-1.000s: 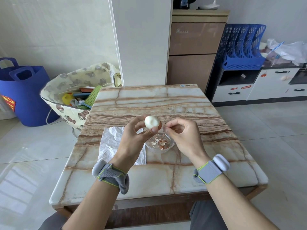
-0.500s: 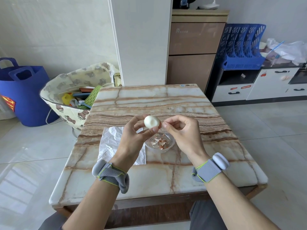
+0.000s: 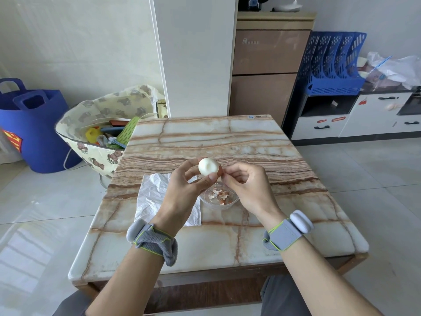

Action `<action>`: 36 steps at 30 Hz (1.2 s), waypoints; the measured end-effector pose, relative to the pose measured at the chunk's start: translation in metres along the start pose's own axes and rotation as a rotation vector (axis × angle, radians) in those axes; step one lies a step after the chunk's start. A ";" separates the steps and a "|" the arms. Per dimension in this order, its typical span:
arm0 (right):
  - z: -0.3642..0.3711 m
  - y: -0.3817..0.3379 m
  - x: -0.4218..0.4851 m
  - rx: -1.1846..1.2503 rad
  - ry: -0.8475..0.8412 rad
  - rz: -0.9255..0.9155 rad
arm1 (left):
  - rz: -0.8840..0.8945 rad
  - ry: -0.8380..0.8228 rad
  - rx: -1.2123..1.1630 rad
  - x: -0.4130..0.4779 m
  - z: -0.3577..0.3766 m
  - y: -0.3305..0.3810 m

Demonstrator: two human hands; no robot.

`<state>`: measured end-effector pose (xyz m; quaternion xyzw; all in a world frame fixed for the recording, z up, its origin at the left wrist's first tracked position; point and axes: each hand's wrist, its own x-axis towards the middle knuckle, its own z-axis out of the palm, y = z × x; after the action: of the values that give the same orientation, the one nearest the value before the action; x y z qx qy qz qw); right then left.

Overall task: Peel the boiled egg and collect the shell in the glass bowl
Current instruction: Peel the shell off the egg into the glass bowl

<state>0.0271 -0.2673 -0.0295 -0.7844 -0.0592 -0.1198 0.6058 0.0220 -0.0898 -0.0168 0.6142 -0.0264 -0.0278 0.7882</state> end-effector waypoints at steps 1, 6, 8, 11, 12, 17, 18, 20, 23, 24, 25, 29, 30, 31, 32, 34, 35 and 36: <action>-0.001 0.001 0.000 -0.010 0.013 0.000 | 0.002 0.005 0.000 0.000 0.000 0.000; -0.004 0.004 0.001 -0.063 0.039 0.020 | 0.008 0.030 -0.001 0.001 0.000 0.000; -0.004 0.005 0.001 -0.081 0.040 0.034 | 0.009 0.042 0.000 0.002 -0.001 0.000; -0.005 0.006 -0.001 -0.132 0.029 0.033 | 0.008 0.056 -0.001 0.003 -0.001 -0.001; -0.005 0.006 -0.001 -0.155 0.019 0.030 | 0.007 0.055 0.000 0.003 -0.002 -0.001; -0.006 0.006 -0.001 -0.310 0.000 0.009 | 0.012 0.042 0.008 0.004 -0.003 -0.003; -0.006 0.006 0.000 -0.326 -0.002 0.010 | 0.013 0.041 0.008 0.004 -0.003 -0.002; -0.007 0.008 0.000 -0.337 -0.001 0.020 | 0.014 0.038 0.005 0.003 -0.004 -0.002; -0.006 0.007 0.001 -0.280 0.010 0.013 | 0.016 0.036 0.008 0.003 -0.003 -0.002; -0.005 0.006 0.001 -0.232 0.014 -0.001 | 0.016 0.033 0.006 0.004 -0.003 -0.002; -0.005 0.004 0.001 -0.179 0.021 -0.018 | 0.016 0.031 0.004 0.003 -0.003 -0.003; -0.004 0.001 0.002 -0.024 0.076 -0.061 | 0.010 0.036 0.003 0.002 0.000 -0.002; -0.004 0.000 0.003 0.002 0.080 -0.061 | 0.010 0.036 0.004 0.002 0.001 -0.001; -0.003 0.000 0.003 0.028 0.076 -0.063 | 0.011 0.033 0.005 0.002 0.001 -0.001; -0.002 -0.001 0.003 0.048 0.069 -0.067 | 0.011 0.028 0.008 0.002 0.001 -0.001; 0.002 -0.001 0.002 0.077 0.050 -0.074 | 0.010 0.023 0.015 0.001 0.003 -0.002; 0.003 -0.001 0.001 0.088 0.046 -0.074 | 0.011 0.023 0.015 0.000 0.004 -0.002; 0.004 0.000 0.001 0.094 0.049 -0.075 | 0.012 0.023 0.012 -0.001 0.005 -0.001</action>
<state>0.0289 -0.2630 -0.0300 -0.7492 -0.0790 -0.1586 0.6381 0.0204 -0.0944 -0.0164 0.6190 -0.0215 -0.0159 0.7849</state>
